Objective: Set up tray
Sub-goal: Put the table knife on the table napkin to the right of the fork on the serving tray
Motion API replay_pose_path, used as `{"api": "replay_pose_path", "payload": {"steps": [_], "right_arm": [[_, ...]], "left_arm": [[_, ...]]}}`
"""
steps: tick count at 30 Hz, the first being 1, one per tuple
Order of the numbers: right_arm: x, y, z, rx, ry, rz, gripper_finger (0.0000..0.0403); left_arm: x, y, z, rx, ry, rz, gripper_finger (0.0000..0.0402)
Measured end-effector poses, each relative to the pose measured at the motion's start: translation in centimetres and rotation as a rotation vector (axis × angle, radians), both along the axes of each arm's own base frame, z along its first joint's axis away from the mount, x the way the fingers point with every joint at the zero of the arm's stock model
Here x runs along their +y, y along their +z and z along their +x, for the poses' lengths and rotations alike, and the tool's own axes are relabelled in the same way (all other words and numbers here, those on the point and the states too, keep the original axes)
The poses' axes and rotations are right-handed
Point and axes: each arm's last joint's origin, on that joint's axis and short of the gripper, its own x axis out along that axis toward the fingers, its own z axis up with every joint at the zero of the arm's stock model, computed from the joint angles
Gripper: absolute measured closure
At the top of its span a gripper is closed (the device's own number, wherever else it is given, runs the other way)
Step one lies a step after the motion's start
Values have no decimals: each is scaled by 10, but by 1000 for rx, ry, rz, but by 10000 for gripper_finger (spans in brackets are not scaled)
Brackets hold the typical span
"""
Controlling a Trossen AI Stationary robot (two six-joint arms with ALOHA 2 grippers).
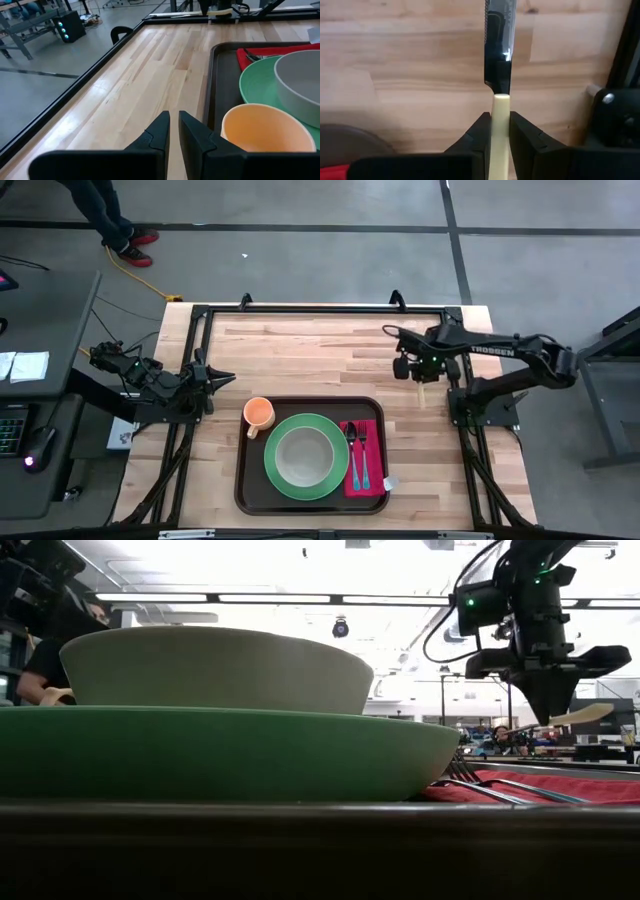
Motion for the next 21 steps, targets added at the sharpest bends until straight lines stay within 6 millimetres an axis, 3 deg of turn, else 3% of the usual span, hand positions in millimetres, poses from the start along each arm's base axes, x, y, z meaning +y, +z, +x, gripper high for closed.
{"api": "replay_pose_path", "payload": {"steps": [11,21], "right_arm": [[27,0,10,6,-13,12,356],[37,0,13,8,-17,11,368]], "left_arm": [[0,0,0,2,0,1,332],[0,0,0,3,-6,-1,332]]}}
